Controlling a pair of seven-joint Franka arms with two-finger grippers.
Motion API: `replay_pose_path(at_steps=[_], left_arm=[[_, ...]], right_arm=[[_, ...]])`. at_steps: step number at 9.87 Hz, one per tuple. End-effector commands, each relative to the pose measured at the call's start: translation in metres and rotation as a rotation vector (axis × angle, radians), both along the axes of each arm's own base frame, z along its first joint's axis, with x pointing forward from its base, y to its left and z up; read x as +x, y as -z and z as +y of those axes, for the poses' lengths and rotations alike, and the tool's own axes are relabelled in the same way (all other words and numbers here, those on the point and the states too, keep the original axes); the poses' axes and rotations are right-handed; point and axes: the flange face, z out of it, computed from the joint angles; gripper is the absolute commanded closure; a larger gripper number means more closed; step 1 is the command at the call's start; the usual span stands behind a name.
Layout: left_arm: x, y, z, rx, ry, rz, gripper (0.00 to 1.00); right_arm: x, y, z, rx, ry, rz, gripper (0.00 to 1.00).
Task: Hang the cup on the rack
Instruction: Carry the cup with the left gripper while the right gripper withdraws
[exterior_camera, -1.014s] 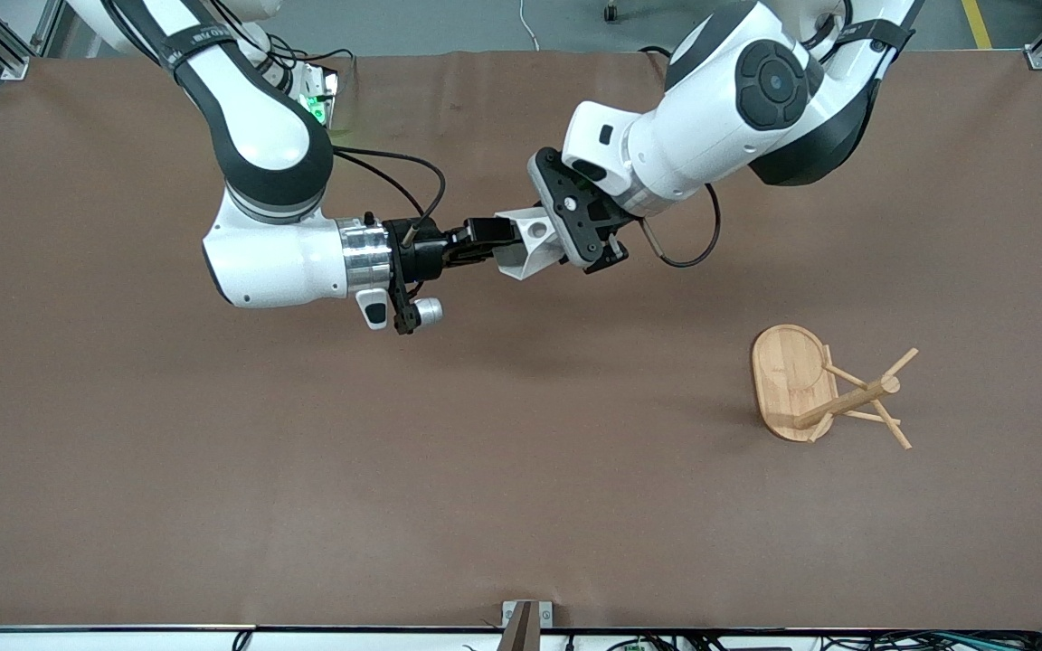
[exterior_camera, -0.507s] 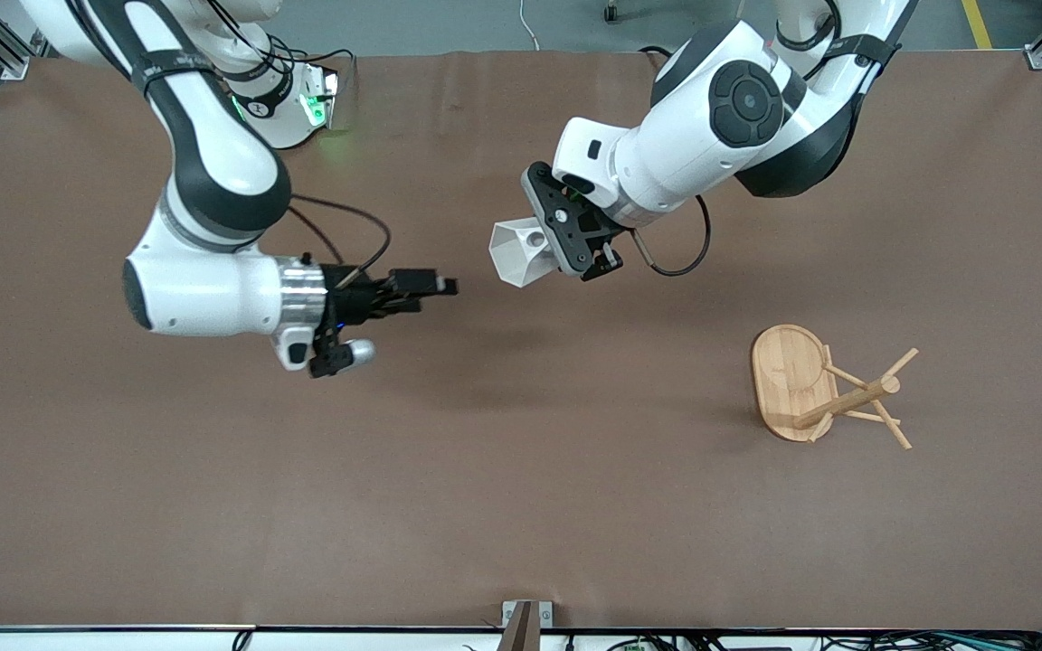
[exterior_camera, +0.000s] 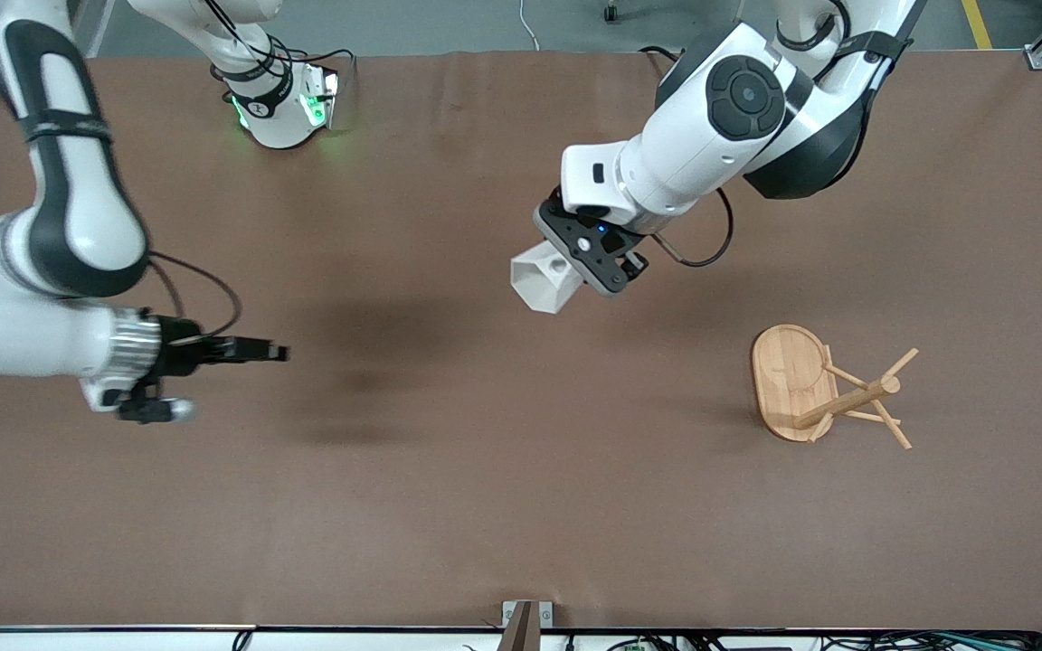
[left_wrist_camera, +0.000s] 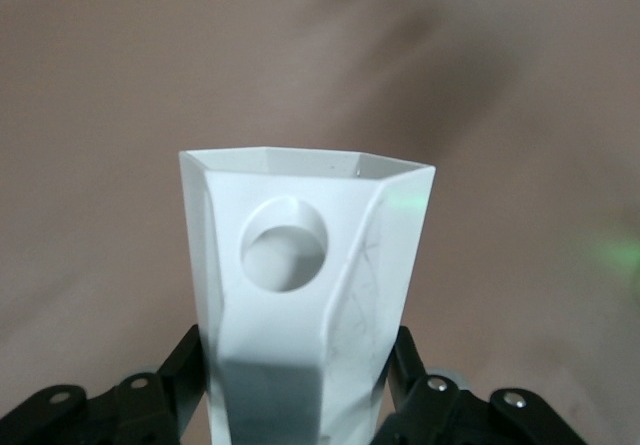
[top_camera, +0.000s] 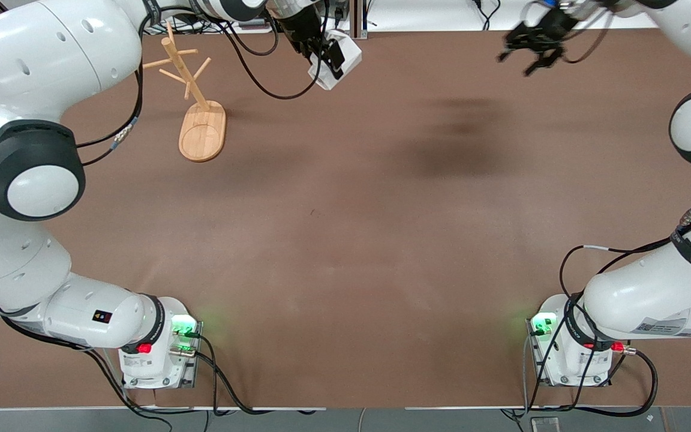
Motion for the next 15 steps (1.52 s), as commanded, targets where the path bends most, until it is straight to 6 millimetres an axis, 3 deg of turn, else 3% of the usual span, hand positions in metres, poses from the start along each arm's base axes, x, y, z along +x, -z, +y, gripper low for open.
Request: replay_pose_path(at_steps=[1, 3, 5, 7, 8, 10, 11, 12, 15], left_arm=[[0.020, 0.011, 0.027, 0.040, -0.206, 0.043, 0.99], [0.027, 0.007, 0.040, 0.056, -0.374, 0.069, 0.99], [0.049, 0.011, 0.077, 0.068, -0.448, 0.078, 0.99], [0.063, 0.021, 0.102, 0.081, -0.483, 0.088, 0.99], [0.065, 0.026, 0.108, 0.087, -0.497, 0.097, 0.99], [0.067, 0.044, 0.127, 0.120, -0.509, 0.111, 0.99], [0.067, 0.059, 0.136, 0.145, -0.505, 0.117, 0.99], [0.064, 0.073, 0.142, 0.158, -0.470, 0.117, 0.99], [0.067, 0.103, 0.174, 0.169, -0.503, 0.140, 0.99]], right_arm=[[-0.005, -0.018, -0.077, -0.126, -0.118, -0.091, 0.00], [-0.001, -0.084, -0.107, -0.359, -0.156, -0.158, 0.00], [-0.022, -0.144, -0.112, -0.397, 0.072, -0.152, 0.00], [-0.052, -0.200, -0.108, -0.442, 0.057, -0.177, 0.00], [-0.065, -0.223, -0.097, -0.486, 0.038, -0.183, 0.00], [-0.094, -0.254, -0.080, -0.487, 0.082, -0.141, 0.00], [-0.101, -0.257, -0.075, -0.487, 0.127, -0.108, 0.00], [-0.101, -0.260, -0.077, -0.487, 0.129, -0.116, 0.00], [-0.100, -0.298, -0.078, -0.508, 0.104, -0.202, 0.00]])
